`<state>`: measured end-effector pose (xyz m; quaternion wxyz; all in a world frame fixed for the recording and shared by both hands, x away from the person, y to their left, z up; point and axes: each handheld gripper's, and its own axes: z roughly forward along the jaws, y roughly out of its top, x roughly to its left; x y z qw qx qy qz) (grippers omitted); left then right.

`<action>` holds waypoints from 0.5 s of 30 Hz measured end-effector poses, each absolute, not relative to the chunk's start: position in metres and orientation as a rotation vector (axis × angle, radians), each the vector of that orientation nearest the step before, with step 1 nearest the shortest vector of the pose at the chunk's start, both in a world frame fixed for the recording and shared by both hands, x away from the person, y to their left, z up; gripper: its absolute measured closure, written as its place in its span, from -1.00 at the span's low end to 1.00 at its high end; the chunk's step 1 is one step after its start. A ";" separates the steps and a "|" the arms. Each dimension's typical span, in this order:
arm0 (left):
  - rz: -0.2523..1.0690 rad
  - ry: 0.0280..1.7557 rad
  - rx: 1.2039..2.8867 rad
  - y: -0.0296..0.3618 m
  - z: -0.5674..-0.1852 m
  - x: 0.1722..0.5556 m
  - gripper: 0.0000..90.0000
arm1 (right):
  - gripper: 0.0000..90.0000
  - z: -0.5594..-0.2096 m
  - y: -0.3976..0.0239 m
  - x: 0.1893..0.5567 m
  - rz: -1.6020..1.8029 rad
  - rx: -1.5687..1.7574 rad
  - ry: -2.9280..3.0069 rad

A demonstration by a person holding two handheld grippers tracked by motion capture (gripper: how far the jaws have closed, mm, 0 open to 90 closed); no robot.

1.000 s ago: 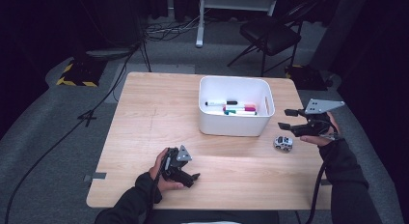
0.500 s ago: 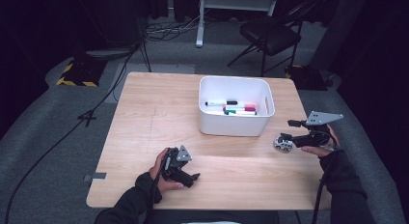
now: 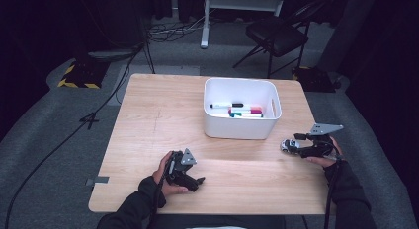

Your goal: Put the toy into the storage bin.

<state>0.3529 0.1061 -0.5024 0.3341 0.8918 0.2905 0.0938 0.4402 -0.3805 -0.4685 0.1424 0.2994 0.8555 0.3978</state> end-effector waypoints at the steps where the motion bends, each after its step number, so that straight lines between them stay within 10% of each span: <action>1: 0.248 0.756 2.329 0.106 -0.502 0.353 -0.96 | -0.27 -0.471 -0.381 0.441 1.143 0.870 2.474; 15: 0.247 0.757 2.328 0.106 -0.502 0.353 -0.96 | -0.24 -0.494 -0.391 0.439 1.127 0.923 2.489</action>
